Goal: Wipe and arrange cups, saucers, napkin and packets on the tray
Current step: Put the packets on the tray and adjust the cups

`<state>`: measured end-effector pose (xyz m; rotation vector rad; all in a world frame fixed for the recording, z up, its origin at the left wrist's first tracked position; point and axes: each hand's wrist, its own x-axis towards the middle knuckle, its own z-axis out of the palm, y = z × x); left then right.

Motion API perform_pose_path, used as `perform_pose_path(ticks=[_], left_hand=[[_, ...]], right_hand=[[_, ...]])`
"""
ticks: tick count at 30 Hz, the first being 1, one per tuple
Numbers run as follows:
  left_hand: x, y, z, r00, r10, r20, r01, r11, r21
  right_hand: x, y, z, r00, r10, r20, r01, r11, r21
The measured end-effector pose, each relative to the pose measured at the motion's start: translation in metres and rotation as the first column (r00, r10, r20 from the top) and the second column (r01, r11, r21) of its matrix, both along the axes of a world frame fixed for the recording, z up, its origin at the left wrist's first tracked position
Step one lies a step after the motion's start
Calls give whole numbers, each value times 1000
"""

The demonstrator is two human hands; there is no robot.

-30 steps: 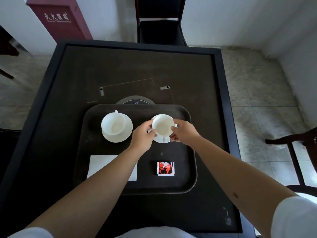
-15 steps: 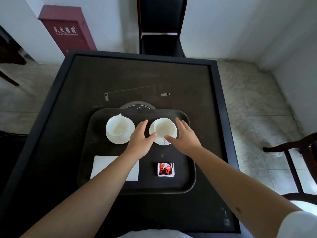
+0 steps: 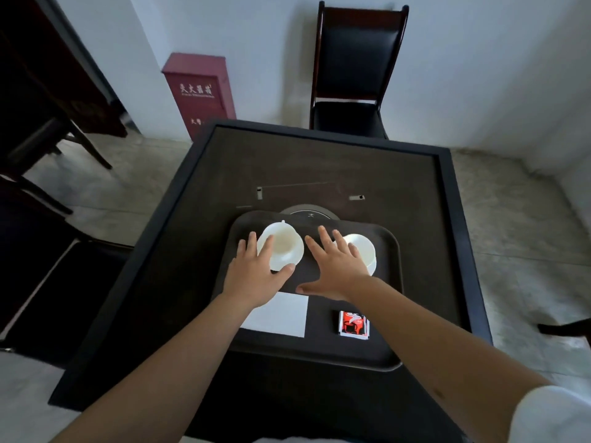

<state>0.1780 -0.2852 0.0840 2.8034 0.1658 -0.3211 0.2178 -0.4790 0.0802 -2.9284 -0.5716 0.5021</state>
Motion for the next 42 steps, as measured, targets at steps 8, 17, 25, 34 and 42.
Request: perform_pose_path(ticks=[8,17,25,34,42], left_hand=[[21,44,6,997,-59,-51,60,998,21],[63,52,-8,985,-82,-150,70,994,-84],[83,47,-35,955,-27,-297,-84,931,-356],[85,48,-47,801,168,-575,-560,550,-620],[85,47,-49,846,203,-493,-511,573,-641]], right_hand=[[11,46,1,993,-59,-97,67,995,80],[39,69,-10,978,-136,-156,147,987,58],[83,77,-15,977,-77,-198,84,996,25],[101,82,-25,994,-77,-78,76,997,-25],[96,71,-31,981,-187,-45,191,974,125]])
